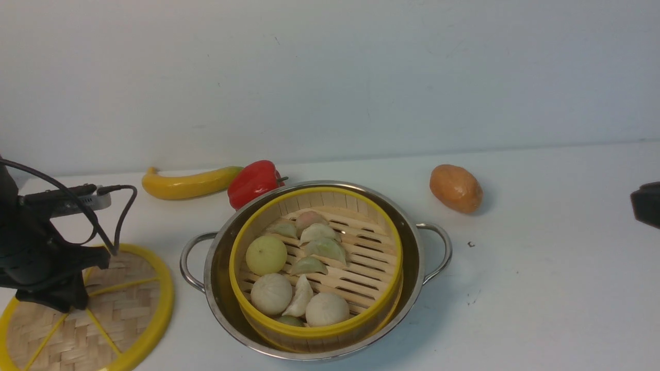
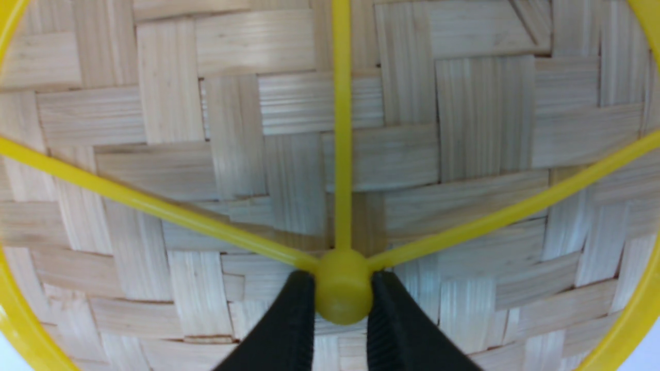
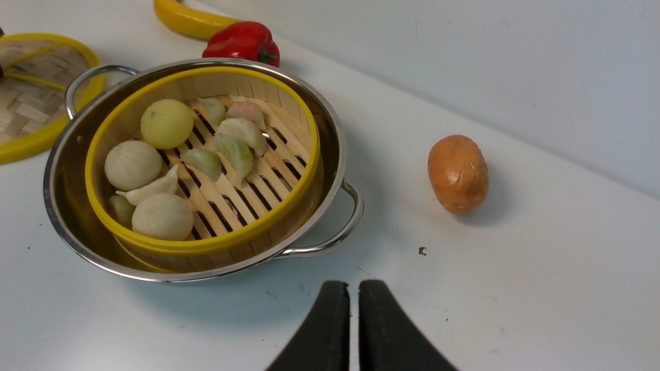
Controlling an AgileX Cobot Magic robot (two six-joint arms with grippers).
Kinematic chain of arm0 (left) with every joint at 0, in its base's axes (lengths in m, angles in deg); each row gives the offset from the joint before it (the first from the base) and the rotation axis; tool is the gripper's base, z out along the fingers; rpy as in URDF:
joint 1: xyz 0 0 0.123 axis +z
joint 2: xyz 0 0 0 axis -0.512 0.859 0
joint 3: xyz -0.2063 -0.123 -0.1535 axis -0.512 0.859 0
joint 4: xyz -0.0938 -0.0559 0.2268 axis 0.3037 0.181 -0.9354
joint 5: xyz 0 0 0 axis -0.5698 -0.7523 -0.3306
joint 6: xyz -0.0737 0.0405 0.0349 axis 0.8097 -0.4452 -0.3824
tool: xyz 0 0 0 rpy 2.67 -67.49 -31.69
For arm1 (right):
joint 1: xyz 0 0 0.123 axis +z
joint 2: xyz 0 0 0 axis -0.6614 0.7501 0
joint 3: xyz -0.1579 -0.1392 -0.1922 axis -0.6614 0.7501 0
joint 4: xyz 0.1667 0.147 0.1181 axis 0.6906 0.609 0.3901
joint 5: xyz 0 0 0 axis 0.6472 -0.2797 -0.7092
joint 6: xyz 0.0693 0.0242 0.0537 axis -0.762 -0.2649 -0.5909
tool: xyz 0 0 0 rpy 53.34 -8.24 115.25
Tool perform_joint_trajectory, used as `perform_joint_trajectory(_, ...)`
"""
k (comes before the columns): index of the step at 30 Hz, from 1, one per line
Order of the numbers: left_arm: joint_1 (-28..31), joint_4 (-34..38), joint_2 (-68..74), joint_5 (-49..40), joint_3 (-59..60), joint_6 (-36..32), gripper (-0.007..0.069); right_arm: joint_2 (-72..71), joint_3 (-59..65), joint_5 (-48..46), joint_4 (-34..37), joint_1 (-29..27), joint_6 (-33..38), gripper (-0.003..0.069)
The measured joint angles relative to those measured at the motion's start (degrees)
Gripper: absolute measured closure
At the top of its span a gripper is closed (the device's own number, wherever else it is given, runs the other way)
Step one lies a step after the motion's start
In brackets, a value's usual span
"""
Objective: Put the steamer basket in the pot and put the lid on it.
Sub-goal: Use the left arm to lift the lid of the steamer, then use the left arm to place the steamer lid on the steamer
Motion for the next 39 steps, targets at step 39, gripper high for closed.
perform_joint_trajectory(39,-30.9,3.3,-5.1,-16.9,-23.6,-3.2,0.0502,0.0,0.0,-0.5,1.9,0.0,0.0,0.0623)
